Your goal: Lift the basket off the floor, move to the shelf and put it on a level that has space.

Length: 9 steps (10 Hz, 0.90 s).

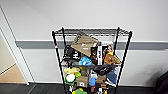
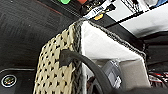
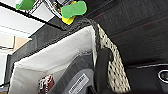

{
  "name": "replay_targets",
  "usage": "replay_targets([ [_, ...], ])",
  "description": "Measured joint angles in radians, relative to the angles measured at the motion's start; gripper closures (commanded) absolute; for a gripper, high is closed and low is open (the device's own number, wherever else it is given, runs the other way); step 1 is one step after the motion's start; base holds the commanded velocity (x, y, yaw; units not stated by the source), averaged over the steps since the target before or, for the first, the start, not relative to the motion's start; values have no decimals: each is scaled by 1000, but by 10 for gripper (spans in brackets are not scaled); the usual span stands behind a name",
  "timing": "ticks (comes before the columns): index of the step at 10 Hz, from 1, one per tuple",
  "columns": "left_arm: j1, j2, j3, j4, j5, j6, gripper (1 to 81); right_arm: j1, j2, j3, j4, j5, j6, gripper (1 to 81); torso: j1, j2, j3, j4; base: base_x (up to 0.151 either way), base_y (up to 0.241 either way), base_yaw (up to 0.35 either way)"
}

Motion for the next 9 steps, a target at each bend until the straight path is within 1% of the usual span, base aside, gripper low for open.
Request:
replay_targets([
  [9,0,0,0,0,0,0,811,0,4,-2,0,1,0,811,0,0,0,0,115,0,0],
])
